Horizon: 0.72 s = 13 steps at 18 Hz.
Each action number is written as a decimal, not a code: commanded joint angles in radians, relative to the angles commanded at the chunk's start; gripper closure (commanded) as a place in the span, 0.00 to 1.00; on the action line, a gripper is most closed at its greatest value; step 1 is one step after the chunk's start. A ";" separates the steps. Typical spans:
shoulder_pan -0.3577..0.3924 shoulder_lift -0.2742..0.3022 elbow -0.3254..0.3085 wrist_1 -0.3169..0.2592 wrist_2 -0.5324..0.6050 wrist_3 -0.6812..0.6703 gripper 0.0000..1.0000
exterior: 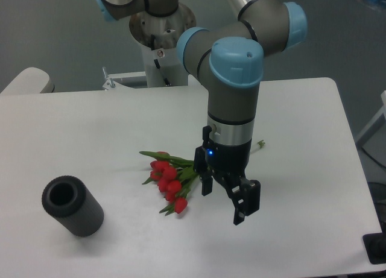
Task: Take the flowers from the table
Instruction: 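Move the open gripper down toward the stems of the red tulips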
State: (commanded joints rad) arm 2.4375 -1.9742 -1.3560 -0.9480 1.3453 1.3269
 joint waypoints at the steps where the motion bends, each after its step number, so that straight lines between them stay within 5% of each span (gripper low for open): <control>1: -0.002 0.002 -0.009 0.002 0.000 -0.006 0.00; 7: 0.005 0.047 -0.121 -0.009 0.015 -0.011 0.00; 13: -0.003 0.064 -0.262 -0.006 0.247 -0.008 0.00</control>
State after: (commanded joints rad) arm 2.4344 -1.9098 -1.6181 -0.9541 1.5922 1.3192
